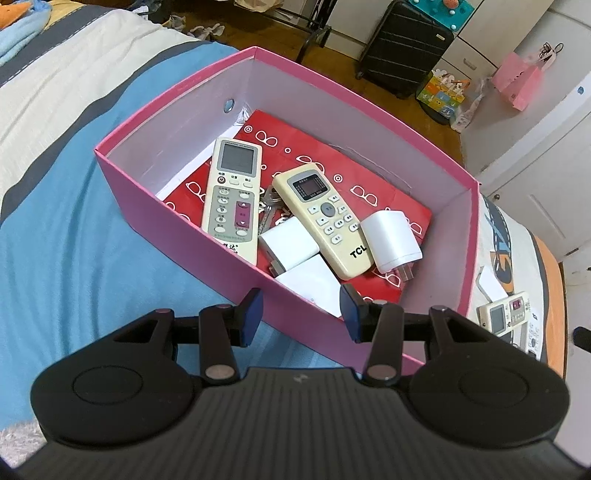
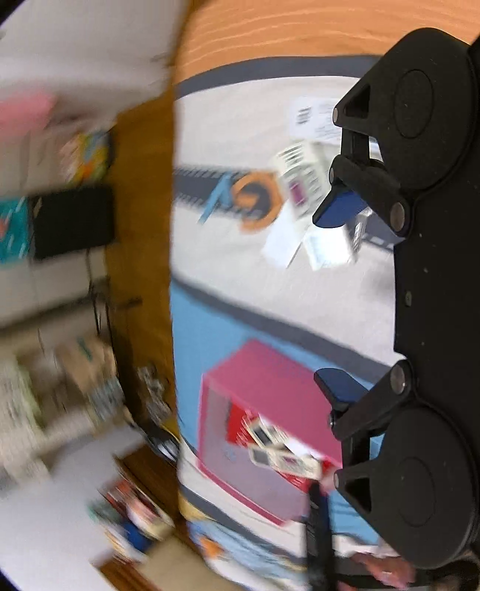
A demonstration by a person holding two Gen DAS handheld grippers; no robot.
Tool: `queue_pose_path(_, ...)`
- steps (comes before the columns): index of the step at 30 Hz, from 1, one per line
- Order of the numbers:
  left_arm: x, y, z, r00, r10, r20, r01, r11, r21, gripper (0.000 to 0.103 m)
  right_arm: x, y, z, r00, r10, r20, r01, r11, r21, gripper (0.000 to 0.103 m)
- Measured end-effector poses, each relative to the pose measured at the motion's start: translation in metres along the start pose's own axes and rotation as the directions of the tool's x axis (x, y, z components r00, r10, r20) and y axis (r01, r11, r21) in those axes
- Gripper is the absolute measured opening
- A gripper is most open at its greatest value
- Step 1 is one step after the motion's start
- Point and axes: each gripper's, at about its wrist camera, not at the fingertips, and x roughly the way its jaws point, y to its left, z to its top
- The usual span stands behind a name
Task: Organize rigid objects
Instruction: 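Grasp the white QUNDA remote with the right tool and drop it into the box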
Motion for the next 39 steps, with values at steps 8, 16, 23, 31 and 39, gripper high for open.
queue_pose_path(8, -0.001, -0.001, 0.0, 1.0, 0.007, 0.001, -0.007, 1.0, -0.006, 0.044, 0.067, -0.077, -0.02, 0.996, 0.058, -0.068, -0.027, 0.92, 0.39, 0.079)
queue_pose_path(16, -0.001, -0.001, 0.0, 1.0, 0.006, 0.0, -0.006, 1.0, -0.002, 0.044, 0.109, -0.091, -0.009, 0.998, -0.009, -0.068, 0.037, 0.907, 0.42, 0.081)
queue_pose_path(23, -0.001, 0.003, 0.0, 1.0, -0.011, -0.002, 0.011, 0.999, -0.03, 0.044, 0.122, -0.082, 0.0, 0.997, -0.075, -0.012, 0.074, 0.923, 0.378, 0.087)
queue_pose_path(31, 0.002, 0.005, 0.0, 1.0, -0.015, -0.008, 0.015, 0.999, -0.034, 0.046, 0.11, -0.058, 0.001, 0.99, -0.134, -0.047, 0.141, 0.967, 0.21, 0.048)
queue_pose_path(39, 0.002, 0.006, -0.001, 1.0, -0.01, -0.005, 0.01, 0.999, -0.03, 0.046, 0.112, -0.05, -0.007, 0.989, -0.037, -0.144, 0.065, 0.978, 0.199, 0.052)
